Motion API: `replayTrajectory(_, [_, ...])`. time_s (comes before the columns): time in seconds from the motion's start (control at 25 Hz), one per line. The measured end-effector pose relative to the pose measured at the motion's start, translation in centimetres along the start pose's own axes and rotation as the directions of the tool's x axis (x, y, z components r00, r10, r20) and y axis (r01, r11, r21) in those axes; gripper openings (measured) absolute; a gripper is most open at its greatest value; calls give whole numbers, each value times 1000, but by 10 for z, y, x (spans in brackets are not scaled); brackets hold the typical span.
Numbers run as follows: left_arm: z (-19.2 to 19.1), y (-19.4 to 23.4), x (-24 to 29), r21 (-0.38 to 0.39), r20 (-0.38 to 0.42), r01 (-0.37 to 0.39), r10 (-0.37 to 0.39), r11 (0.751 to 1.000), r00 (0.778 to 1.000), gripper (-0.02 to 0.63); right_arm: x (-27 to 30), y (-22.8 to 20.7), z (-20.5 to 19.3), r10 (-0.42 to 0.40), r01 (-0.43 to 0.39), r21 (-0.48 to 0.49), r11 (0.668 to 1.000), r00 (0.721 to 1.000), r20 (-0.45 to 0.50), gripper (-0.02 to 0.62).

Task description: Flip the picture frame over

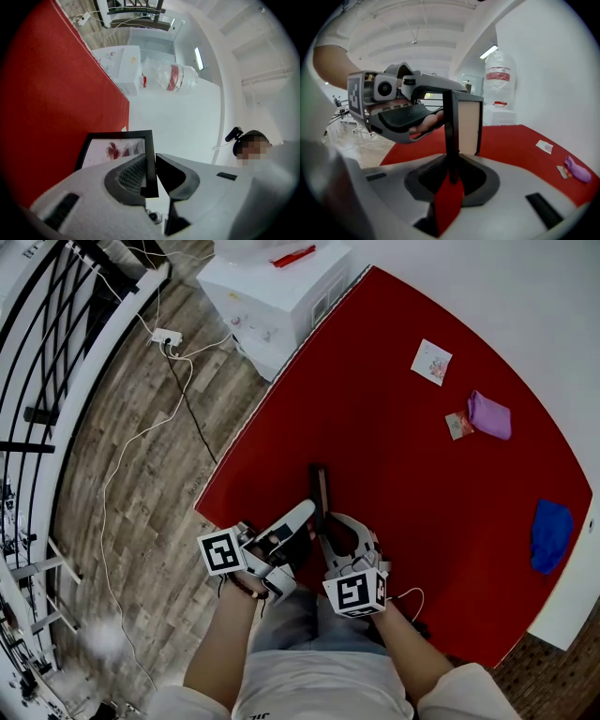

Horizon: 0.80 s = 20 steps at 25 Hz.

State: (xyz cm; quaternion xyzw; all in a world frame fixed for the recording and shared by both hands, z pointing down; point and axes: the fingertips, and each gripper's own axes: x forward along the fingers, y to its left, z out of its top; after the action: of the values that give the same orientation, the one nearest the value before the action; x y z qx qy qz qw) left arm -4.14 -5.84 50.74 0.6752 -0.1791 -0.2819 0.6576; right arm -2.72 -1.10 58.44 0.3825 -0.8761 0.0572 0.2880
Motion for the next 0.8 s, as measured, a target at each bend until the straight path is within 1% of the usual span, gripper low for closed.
replayTrajectory(0.08, [3, -1, -4, 66, -23, -37, 38, 997, 999, 72, 0, 0, 0, -7, 7, -27, 1000, 1000, -13, 67])
replayTrajectory(0.12, [5, -1, -6, 122, -38, -70, 75, 990, 996, 90, 0, 0, 1, -13, 12, -48, 999, 1000, -25, 67])
replayTrajectory(0.16, [7, -1, -9, 191, -52, -114, 126, 975, 991, 108, 0, 0, 1, -22, 19, -75, 997, 999, -41, 67])
replayTrajectory(0.2, [10, -1, -11, 266, -62, -163, 186, 950, 981, 120, 1, 1, 1, -32, 26, -106, 994, 998, -58, 67])
replayTrajectory(0.24, [12, 0, -14, 341, -70, -212, 249, 916, 966, 129, 1, 3, 2, -43, 32, -137, 990, 996, -73, 67])
replayTrajectory(0.32, [15, 3, -19, 466, -76, -294, 369, 835, 927, 140, 3, 6, 2, -58, 42, -178, 983, 994, -89, 67])
replayTrajectory(0.4, [16, 7, -22, 547, -70, -353, 461, 759, 884, 140, 5, 7, 1, -70, 51, -195, 980, 993, -95, 67])
replayTrajectory(0.44, [17, 10, -24, 571, -64, -374, 494, 731, 867, 153, 6, 8, 1, -79, 57, -205, 977, 992, -99, 67])
replayTrajectory(0.6, [20, 15, -29, 632, -50, -424, 581, 648, 812, 152, 9, 9, 0, -114, 71, -278, 958, 983, -141, 67])
replayTrajectory(0.64, [20, 16, -30, 640, -48, -433, 595, 635, 802, 152, 10, 10, -1, -121, 73, -298, 952, 982, -146, 67])
replayTrajectory(0.68, [20, 17, -32, 641, -44, -441, 604, 628, 796, 152, 11, 11, -2, -126, 76, -311, 947, 981, -146, 67])
replayTrajectory(0.72, [21, 18, -34, 637, -40, -450, 609, 627, 792, 152, 11, 12, -2, -130, 79, -314, 946, 981, -145, 67])
replayTrajectory(0.8, [24, 21, -39, 628, -30, -469, 622, 621, 783, 127, 12, 12, -1, -137, 84, -316, 945, 979, -149, 67])
